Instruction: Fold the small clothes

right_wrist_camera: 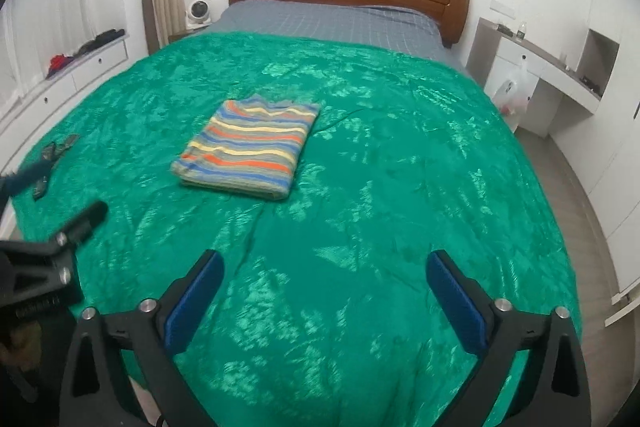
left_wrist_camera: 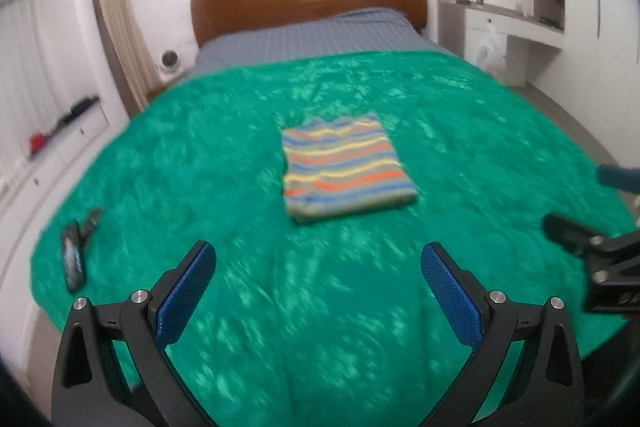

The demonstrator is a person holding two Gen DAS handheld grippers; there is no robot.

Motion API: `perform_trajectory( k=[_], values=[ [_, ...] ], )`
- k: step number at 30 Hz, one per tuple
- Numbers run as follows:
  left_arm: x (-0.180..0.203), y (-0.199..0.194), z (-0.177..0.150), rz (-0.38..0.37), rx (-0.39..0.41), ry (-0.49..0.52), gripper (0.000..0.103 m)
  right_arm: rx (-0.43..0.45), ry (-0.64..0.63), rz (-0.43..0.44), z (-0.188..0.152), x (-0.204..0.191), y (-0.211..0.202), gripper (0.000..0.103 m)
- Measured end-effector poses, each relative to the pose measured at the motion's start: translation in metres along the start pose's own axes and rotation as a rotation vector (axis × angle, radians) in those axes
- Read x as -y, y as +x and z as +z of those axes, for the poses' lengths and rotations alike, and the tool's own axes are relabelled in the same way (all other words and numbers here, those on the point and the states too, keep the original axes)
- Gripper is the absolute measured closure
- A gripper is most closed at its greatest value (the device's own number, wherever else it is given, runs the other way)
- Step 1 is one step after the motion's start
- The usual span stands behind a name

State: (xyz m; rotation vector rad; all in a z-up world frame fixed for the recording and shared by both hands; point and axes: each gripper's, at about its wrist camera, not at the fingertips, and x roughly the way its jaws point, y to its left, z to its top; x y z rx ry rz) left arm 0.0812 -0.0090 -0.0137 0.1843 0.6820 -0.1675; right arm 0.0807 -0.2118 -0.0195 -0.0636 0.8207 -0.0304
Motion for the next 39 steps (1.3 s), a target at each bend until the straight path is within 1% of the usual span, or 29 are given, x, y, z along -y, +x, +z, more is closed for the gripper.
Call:
perform_trajectory(
  k=[3,6,9,11,15,19,22,26,33,36,39],
  values=[
    [0.002,-0.01,-0.004,0.028,0.006,-0.006,0.0,0.0,-0.008,-0.005,-0.007,-0.002,-0.008,0.0],
    [0.002,-0.009,-0.007,0.054,-0.028,-0.027,0.0,0.006,0.009,0.008,-0.011,-0.001,-0.014,0.0],
    [-0.006,-0.018,-0.006,0.036,-0.05,-0.093,0.0,0.029,0.019,0.029,-0.014,-0.002,-0.028,0.0],
    [-0.013,-0.029,-0.002,0.03,-0.047,-0.124,0.0,0.05,0.019,0.038,-0.014,-0.003,-0.042,0.0],
    [-0.021,-0.052,0.005,0.069,-0.043,-0.139,0.0,0.069,0.015,0.038,-0.01,-0.006,-0.065,0.0],
    [-0.023,-0.063,0.004,0.055,-0.042,-0.122,0.0,0.105,0.0,0.079,-0.003,-0.019,-0.085,0.0],
    [-0.024,-0.068,0.002,0.039,-0.049,-0.119,0.0,0.111,-0.025,0.067,-0.001,-0.028,-0.085,0.0],
    [-0.026,-0.07,0.001,0.056,-0.038,-0.119,0.0,0.083,-0.033,0.055,-0.005,-0.032,-0.075,0.0],
    [-0.026,-0.065,-0.003,0.058,-0.041,-0.129,0.0,0.058,-0.029,0.039,-0.013,-0.03,-0.068,0.0],
    [-0.024,-0.065,-0.005,0.044,-0.041,-0.132,0.0,0.055,-0.026,0.044,-0.014,-0.029,-0.066,0.0],
    [-0.022,-0.066,-0.005,0.05,-0.039,-0.126,0.0,0.053,-0.022,0.052,-0.015,-0.028,-0.065,0.0]
  ],
)
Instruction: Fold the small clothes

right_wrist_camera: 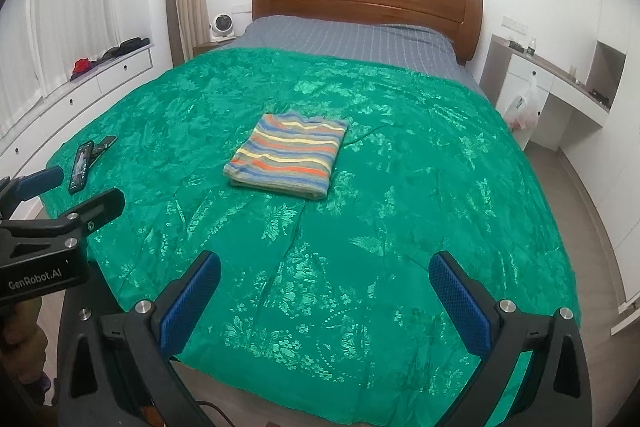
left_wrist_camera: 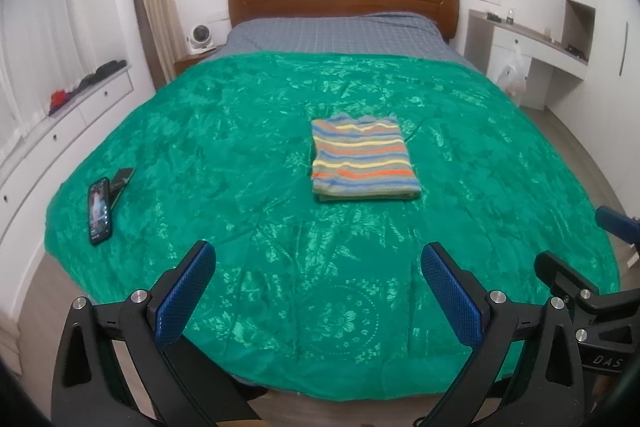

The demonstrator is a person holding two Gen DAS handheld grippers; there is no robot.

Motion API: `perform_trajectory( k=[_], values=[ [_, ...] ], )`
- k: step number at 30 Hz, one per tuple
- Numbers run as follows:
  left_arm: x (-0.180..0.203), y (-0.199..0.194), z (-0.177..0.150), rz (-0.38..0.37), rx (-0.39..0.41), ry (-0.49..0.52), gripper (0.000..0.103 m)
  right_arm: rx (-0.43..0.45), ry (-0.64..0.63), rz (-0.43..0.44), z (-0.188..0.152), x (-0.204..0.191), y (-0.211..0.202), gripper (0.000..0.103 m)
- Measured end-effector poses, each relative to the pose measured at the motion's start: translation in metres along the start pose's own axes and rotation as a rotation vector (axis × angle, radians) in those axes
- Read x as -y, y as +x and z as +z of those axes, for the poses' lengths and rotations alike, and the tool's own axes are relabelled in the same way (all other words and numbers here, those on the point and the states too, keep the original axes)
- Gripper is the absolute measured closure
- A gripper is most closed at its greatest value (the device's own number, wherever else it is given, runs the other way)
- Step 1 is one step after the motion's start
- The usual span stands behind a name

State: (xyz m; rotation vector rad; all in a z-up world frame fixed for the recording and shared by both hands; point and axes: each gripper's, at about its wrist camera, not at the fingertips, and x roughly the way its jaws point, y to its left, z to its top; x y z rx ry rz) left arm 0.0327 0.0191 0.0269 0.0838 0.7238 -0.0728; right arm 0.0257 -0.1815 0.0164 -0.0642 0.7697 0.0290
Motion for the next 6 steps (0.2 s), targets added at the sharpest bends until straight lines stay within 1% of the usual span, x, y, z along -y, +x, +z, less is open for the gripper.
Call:
perform_trajectory(
  k=[6],
  values=[
    [0.0012,0.0002,0.0004,0.01,0.002,0.003,0.0,0.004,0.005,0.01,0.0002,0.0009,0.0012,0.0]
  ],
)
